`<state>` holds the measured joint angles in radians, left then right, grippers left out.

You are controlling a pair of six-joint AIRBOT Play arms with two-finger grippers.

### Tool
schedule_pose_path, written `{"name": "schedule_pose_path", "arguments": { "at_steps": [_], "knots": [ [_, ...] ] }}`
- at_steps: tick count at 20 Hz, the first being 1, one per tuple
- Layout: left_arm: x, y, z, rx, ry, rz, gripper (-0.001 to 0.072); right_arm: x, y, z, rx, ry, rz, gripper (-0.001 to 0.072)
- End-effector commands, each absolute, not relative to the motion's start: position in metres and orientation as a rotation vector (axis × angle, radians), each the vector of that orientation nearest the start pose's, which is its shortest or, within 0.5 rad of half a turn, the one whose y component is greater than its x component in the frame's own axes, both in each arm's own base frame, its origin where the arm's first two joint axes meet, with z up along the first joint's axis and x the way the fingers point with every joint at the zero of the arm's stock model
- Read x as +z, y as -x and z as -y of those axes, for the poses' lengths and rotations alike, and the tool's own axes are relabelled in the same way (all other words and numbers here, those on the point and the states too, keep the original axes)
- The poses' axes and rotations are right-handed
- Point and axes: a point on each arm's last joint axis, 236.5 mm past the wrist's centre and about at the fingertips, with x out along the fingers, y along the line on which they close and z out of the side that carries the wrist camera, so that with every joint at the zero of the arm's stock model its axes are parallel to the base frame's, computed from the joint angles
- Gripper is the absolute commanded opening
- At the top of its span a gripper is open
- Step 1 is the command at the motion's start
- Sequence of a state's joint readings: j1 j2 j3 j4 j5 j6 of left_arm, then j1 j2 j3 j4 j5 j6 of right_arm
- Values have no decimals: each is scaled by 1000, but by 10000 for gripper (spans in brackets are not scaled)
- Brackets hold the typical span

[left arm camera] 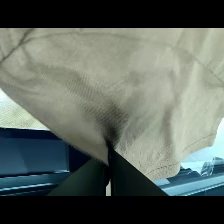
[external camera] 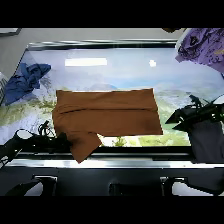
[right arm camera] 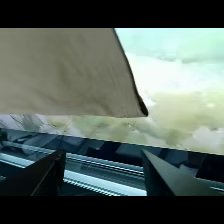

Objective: Fold the clothes and pants, and hang the long-sleeved shirts on hangers.

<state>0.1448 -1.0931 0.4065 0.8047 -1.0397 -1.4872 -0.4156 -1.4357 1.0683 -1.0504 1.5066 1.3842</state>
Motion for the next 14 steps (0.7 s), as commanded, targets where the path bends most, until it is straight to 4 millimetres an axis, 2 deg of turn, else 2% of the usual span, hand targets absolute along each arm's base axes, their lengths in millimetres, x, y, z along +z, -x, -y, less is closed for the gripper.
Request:
{"name": "schedule_pose_path", "arguments": {
  "at_steps": [1,5,10,14],
  "knots": [
    [-104,-216,112,-120,903,-1558,16,-75,-285,-8,219,-773,-1686,554],
    [-103,-214,113,-125,904,-1566,16,-94,-282,-7,206,-757,-1669,550],
    [-103,-214,113,-125,904,-1566,16,-97,-300,-8,206,-773,-1595,544],
    [-103,-214,113,-124,905,-1567,16,-108,-297,-21,243,-784,-1641,539]
  ]
}}
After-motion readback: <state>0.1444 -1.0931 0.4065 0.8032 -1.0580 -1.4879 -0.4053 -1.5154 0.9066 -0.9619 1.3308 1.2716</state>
